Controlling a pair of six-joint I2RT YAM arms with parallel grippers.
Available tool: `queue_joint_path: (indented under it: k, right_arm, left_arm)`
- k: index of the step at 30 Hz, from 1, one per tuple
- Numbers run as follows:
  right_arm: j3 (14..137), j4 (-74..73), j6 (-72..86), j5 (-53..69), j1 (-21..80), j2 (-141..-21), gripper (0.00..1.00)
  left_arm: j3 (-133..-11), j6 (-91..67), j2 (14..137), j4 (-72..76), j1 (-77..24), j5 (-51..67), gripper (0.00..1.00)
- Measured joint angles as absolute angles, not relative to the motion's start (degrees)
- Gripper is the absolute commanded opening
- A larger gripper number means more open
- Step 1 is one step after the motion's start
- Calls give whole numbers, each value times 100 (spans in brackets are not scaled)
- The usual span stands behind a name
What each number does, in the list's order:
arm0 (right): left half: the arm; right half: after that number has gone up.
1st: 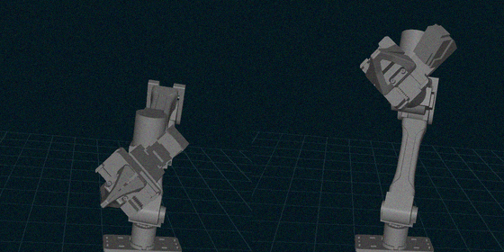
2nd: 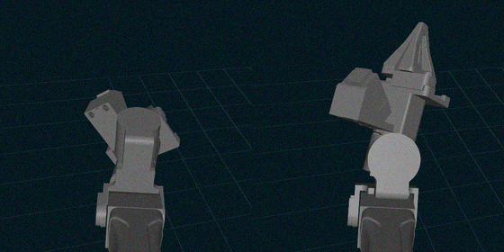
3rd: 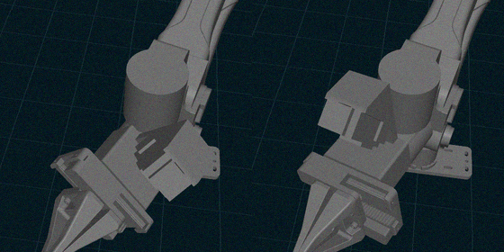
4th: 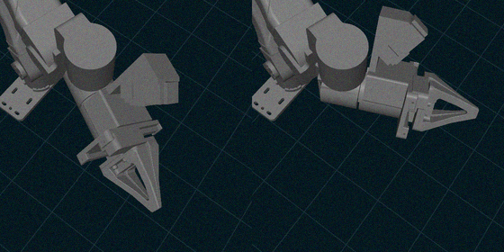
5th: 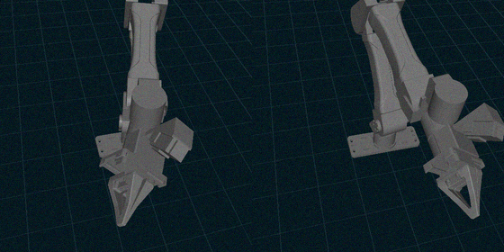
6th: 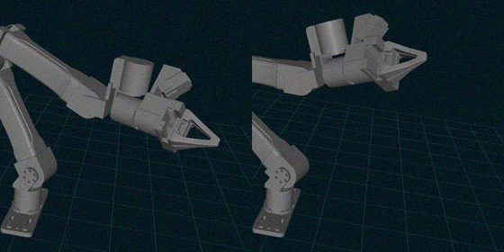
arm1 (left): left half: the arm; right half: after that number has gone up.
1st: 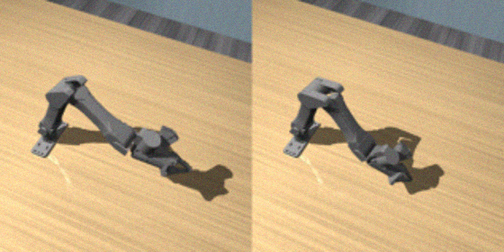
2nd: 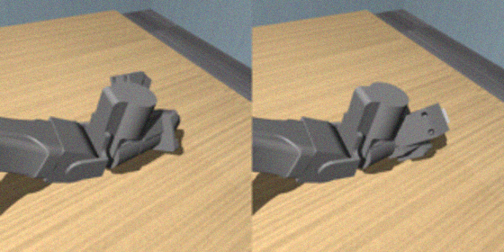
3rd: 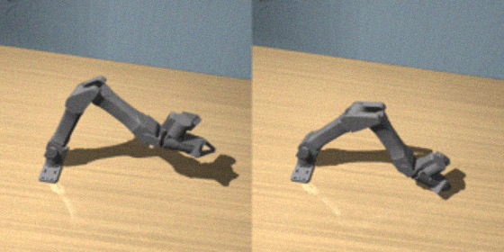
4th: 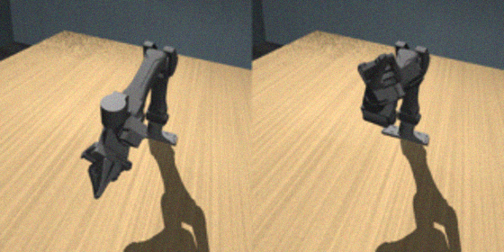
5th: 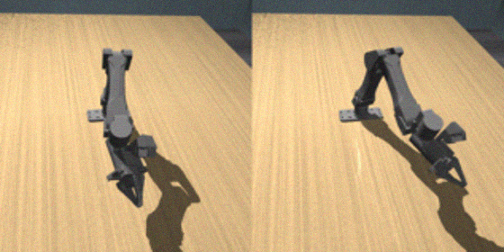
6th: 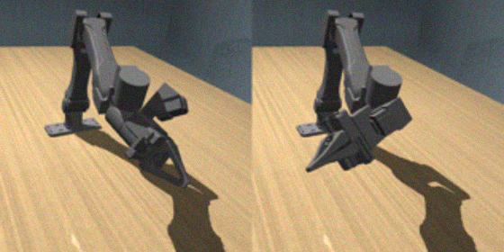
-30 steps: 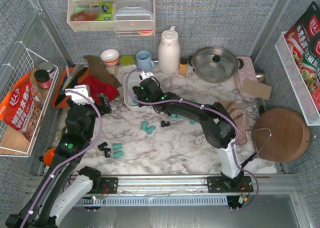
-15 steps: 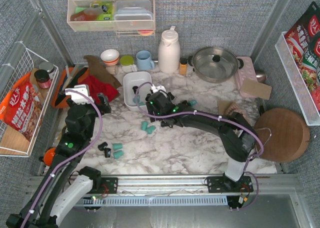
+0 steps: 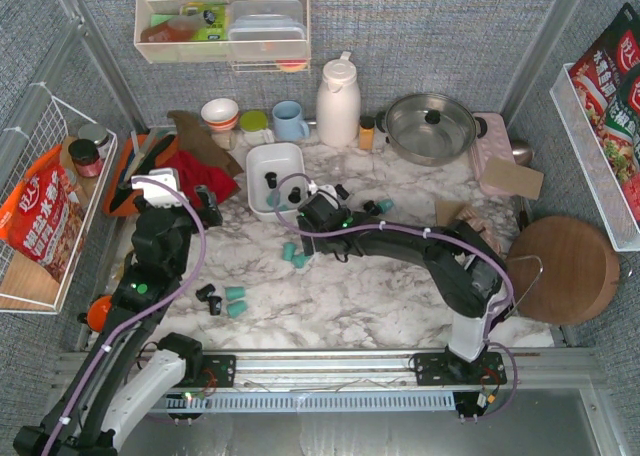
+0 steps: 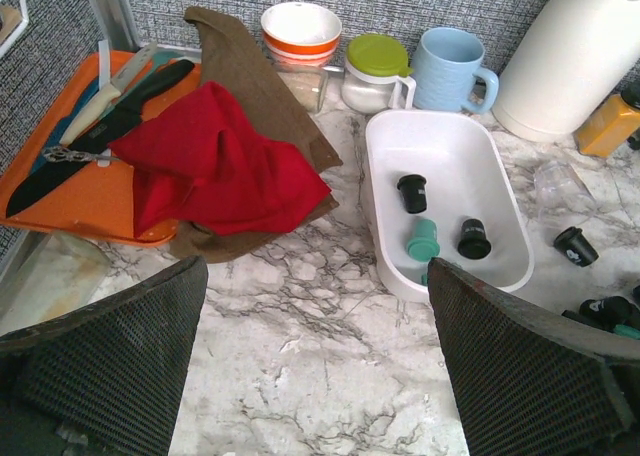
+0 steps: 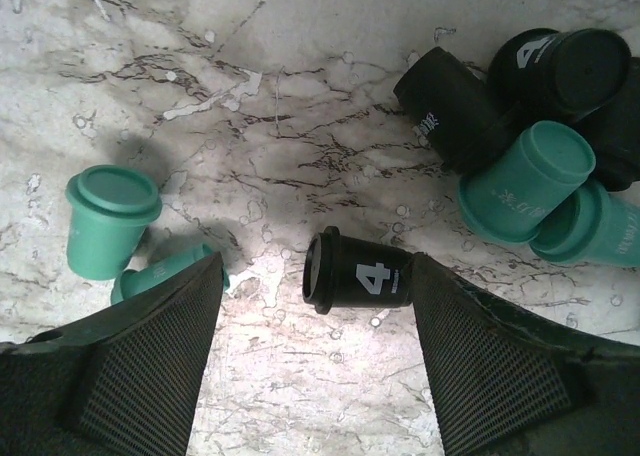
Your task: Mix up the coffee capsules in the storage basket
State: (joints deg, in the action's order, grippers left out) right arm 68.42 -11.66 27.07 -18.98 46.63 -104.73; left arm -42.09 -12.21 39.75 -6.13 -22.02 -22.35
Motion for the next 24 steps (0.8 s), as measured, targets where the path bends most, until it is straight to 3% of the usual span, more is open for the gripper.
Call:
queue_joint_path:
  k: [10,24]
  right_arm:
    - [7013,-1516,3002,-1890,4560,-10720,76]
    - [7083,-1752,3124,-1903,4510,-10908,51]
  left_arm:
    - [-4209,-1221,3994,-611,-2196,-2228,99]
    - [-4209,-1221,3972,-611,-2176,-2193,99]
